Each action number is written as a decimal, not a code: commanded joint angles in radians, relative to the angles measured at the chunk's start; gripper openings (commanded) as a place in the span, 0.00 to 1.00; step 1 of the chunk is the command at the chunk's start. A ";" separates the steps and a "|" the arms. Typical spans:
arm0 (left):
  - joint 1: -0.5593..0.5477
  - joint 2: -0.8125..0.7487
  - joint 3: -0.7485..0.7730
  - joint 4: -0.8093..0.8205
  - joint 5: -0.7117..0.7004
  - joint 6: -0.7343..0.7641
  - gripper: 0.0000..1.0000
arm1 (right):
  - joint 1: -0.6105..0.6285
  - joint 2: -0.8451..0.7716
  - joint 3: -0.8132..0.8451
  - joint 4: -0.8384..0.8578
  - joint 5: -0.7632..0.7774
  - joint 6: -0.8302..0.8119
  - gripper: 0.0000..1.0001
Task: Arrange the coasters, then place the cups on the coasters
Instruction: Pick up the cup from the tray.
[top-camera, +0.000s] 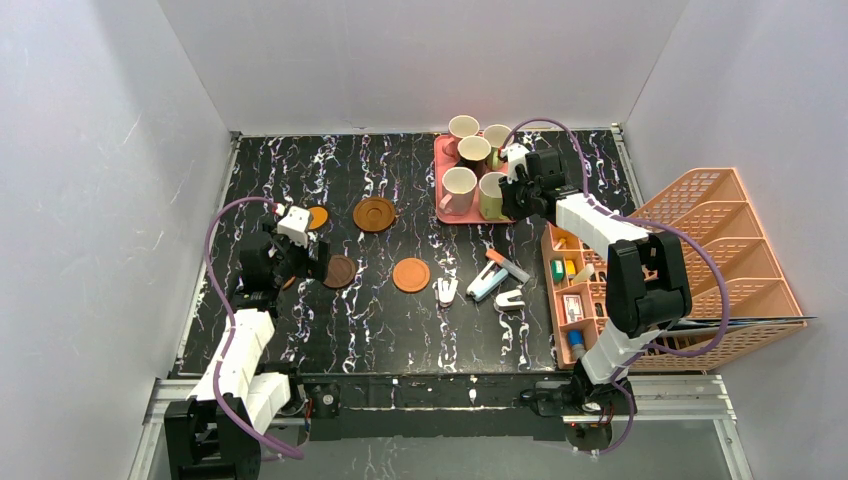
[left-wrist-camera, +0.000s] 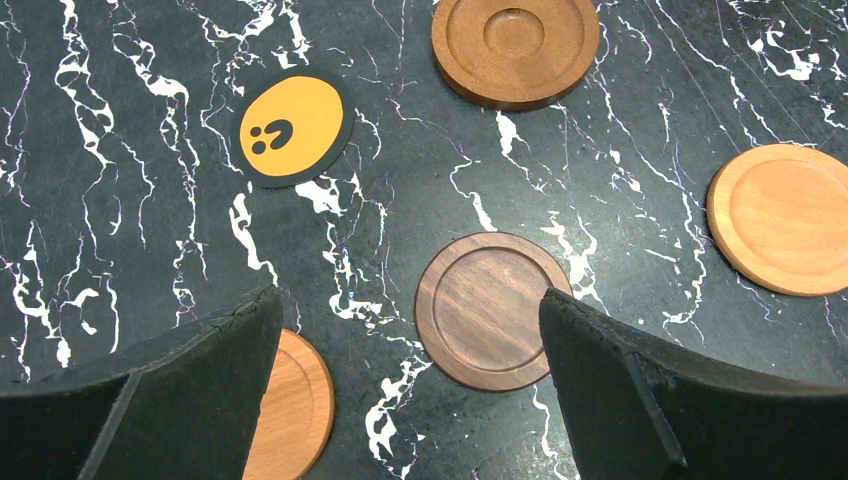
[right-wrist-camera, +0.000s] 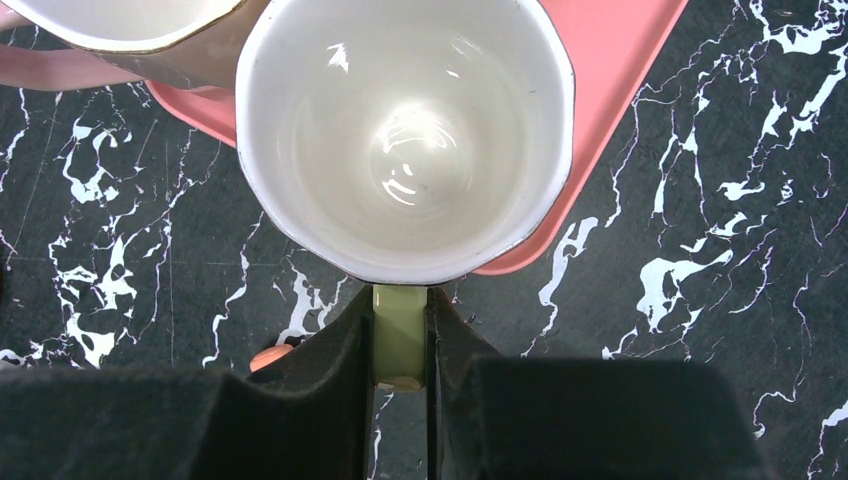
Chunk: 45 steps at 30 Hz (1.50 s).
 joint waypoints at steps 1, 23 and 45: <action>0.006 -0.016 -0.008 0.007 0.005 0.008 0.98 | -0.003 -0.077 0.016 0.073 -0.021 -0.001 0.01; 0.006 -0.017 -0.008 0.006 0.001 0.008 0.98 | -0.004 -0.158 -0.002 0.091 -0.033 0.000 0.01; 0.006 -0.017 -0.008 0.007 -0.001 0.008 0.98 | -0.012 -0.242 -0.032 0.121 -0.041 0.002 0.01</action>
